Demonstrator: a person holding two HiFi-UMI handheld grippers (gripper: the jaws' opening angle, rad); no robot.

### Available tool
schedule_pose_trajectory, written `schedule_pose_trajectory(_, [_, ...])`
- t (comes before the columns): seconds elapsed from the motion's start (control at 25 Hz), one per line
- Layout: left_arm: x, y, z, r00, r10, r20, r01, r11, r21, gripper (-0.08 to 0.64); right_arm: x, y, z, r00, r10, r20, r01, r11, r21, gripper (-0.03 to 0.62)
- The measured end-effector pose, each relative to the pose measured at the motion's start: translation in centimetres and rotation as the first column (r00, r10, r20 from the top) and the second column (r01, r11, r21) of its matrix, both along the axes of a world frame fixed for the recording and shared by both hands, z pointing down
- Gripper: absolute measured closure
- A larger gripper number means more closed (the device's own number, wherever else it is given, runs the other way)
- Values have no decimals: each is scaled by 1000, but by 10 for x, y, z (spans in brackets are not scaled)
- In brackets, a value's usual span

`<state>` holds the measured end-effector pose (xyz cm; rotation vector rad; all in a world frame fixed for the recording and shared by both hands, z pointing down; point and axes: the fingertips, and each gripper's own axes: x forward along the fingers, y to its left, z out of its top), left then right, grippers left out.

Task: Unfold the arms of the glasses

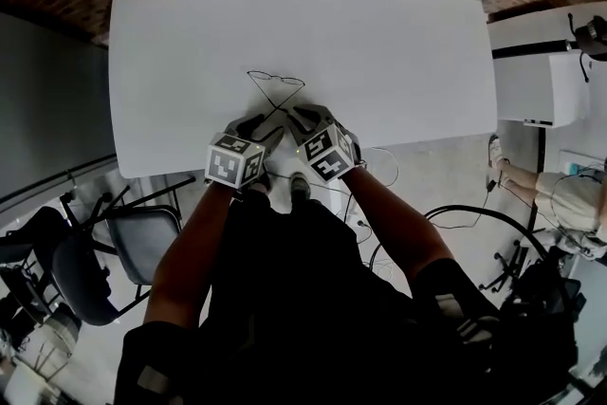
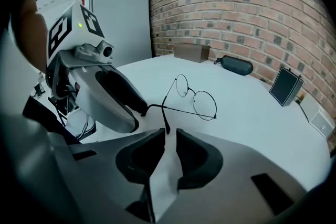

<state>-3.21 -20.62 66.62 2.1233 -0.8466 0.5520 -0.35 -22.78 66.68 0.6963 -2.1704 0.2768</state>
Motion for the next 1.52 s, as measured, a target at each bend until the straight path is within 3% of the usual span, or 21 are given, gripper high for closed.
schedule_pose_trajectory(0.12, [1,6,-3,1000,6,-27,-6,1000,-20,328,-3,3,-1,1000,-10,7,10,1000,4,555])
schedule_pose_trajectory(0.24, [0,4,-8,999,3,-36,-2,1000,5,316,-4,3,3,1000,8,22,-8,1000,-18,555])
schedule_pose_trajectory(0.36, [-15,-7,-18,993,-103,-59,105,994,31,316,0,2,-3,991,108,83,-102,993,-64,555])
schedule_pose_trajectory(0.52, [-42,-33,-24,963,-262,-61,264,964,37,316,7,-10,-14,947,276,167,-250,955,-157,540])
schedule_pose_trajectory(0.76, [-43,-63,-27,955,-295,-41,297,953,65,318,-3,-25,-37,882,407,240,-347,902,-256,472])
schedule_pose_trajectory(0.88, [-37,-73,-19,946,-321,-52,324,943,71,318,-4,-26,-19,828,498,258,-418,855,-308,449])
schedule_pose_trajectory(1.04, [-36,-76,-16,945,-327,11,326,945,39,318,-1,-23,-24,745,640,189,-546,748,-378,436])
schedule_pose_trajectory(1.12, [-34,-78,-7,948,-314,44,313,949,40,318,-1,-24,-19,720,670,182,-569,719,-398,436])
schedule_pose_trajectory(1.2, [-34,-75,-4,949,-304,83,303,953,21,318,1,-25,-15,729,664,169,-571,725,-386,436])
schedule_pose_trajectory(1.52, [-39,-68,-2,961,-260,95,259,966,22,318,13,-30,-6,754,633,177,-553,756,-351,430])
